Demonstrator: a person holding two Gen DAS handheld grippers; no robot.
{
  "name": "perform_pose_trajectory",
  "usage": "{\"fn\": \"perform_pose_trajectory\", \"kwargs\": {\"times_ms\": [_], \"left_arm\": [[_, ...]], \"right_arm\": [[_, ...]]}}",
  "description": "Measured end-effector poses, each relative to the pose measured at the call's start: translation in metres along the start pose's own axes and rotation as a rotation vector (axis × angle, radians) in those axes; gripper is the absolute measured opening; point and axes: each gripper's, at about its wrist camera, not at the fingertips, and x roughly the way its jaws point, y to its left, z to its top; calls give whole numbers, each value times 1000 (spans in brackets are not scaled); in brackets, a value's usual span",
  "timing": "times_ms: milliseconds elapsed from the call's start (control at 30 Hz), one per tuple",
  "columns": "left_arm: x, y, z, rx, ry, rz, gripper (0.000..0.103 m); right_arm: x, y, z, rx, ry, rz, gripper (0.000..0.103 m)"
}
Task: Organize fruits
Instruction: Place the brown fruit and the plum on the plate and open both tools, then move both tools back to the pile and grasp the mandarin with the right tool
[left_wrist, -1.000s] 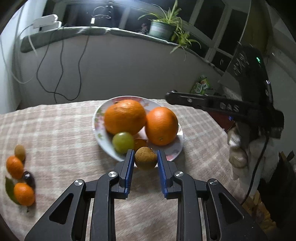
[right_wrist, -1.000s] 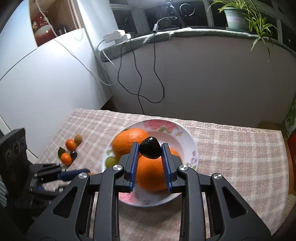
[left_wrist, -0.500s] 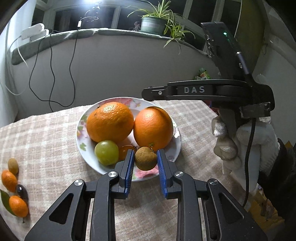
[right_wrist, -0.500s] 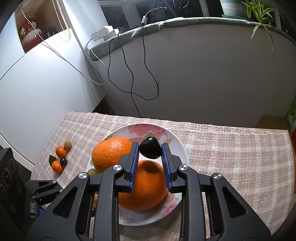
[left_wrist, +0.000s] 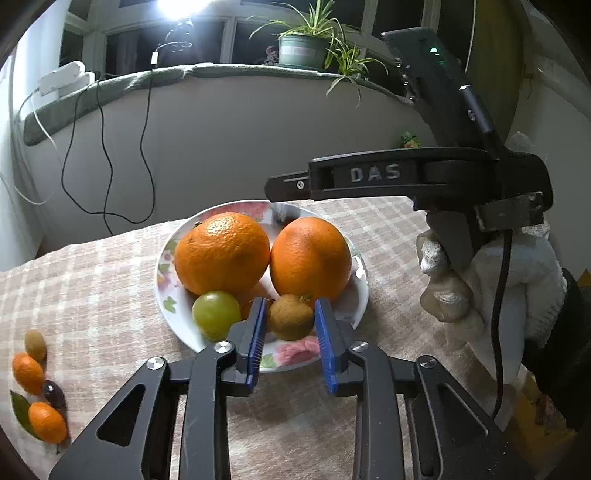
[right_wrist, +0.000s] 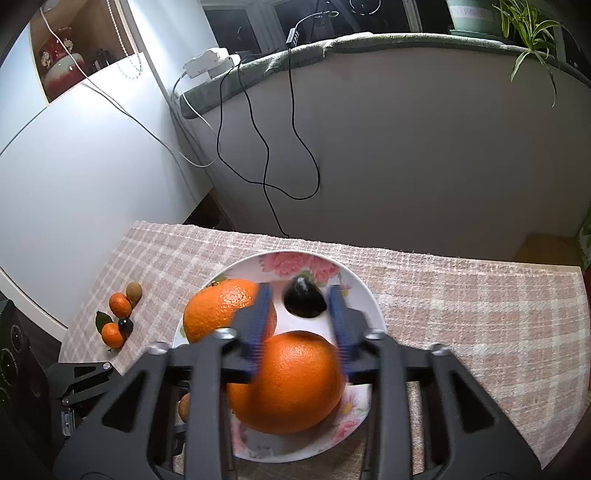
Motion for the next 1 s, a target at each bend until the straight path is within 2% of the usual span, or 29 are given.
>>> {"fn": "perform_pose_trajectory", "kwargs": {"times_ms": [33,167,300,867,1000], "left_arm": [[0,1,0,-5,-1,1,34],[0,5,1,-21,0,10,39],[-3,8,1,-30,-4,12,39],[-33,32,-9,-84,-27,19,39],[-43,43,-15,-113,-32,29,39]], "right_arm": [[-1,0,0,-2,-5,4,62],[-2,2,1,-10,-4,-3,63],[-6,2,1,-5,-15,-7,71],[-29,26,-4,-37,-43,-7,73],[-37,43,-9,-66,-65,-4,84]]}}
